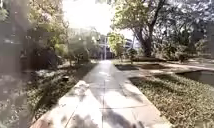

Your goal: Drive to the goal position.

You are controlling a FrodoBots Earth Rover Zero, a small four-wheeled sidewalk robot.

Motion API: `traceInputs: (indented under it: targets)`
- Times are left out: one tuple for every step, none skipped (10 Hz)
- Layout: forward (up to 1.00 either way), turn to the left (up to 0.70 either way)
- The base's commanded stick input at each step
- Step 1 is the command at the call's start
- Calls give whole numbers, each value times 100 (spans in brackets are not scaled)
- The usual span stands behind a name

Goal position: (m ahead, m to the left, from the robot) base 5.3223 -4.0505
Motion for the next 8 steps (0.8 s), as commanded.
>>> traceInputs:
  targets:
    - [50, 0]
    - [50, 0]
    - [50, 0]
    - [50, -1]
    - [50, -33]
    - [50, -50]
    - [50, -50]
    - [50, -40]
